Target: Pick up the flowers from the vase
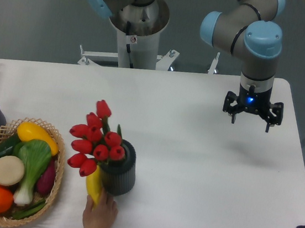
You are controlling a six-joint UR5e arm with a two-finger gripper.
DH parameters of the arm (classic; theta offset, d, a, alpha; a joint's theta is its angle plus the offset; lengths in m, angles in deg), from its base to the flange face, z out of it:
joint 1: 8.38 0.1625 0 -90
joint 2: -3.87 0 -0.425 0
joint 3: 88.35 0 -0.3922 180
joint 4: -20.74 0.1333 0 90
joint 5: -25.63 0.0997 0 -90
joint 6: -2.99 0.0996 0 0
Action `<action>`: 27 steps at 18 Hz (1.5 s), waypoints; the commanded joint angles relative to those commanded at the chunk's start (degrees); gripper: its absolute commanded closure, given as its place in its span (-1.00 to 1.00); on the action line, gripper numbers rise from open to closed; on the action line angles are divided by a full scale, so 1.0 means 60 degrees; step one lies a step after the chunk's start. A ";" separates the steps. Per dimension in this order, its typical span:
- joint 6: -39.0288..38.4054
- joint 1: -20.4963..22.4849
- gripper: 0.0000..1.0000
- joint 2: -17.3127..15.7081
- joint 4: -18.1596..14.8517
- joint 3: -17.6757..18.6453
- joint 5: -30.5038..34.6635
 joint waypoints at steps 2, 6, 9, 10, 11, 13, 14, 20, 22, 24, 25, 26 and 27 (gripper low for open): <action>-0.0015 -0.0015 -1.00 -0.0015 0.0015 0.0058 0.0000; -0.0044 0.0000 -1.00 -0.0015 0.0058 0.0088 -0.0073; -0.0102 0.0044 -1.00 -0.0015 0.0073 0.0103 -0.0132; -0.0146 0.0058 -1.00 -0.0015 0.0073 0.0132 -0.0204; -0.0233 0.0030 -1.00 -0.0015 0.0073 0.0132 -0.0278; -0.0482 0.0029 -1.00 -0.0058 0.0073 0.0132 -0.0555; -0.0527 0.0029 -1.00 -0.0102 0.0073 0.0132 -0.0847; -0.0993 -0.0116 -1.00 -0.0468 0.0073 0.0132 -0.2636; -0.1142 -0.0452 -1.00 -0.0469 0.0102 0.0103 -0.2739; -0.1157 -0.0746 -1.00 -0.0513 0.0132 0.0073 -0.2957; -0.1172 -0.0863 -1.00 -0.0513 0.0146 0.0015 -0.3031; -0.1172 -0.0951 -1.00 -0.0513 0.0132 -0.0043 -0.3032; -0.1157 -0.1083 -1.00 -0.0498 0.0132 -0.0102 -0.3076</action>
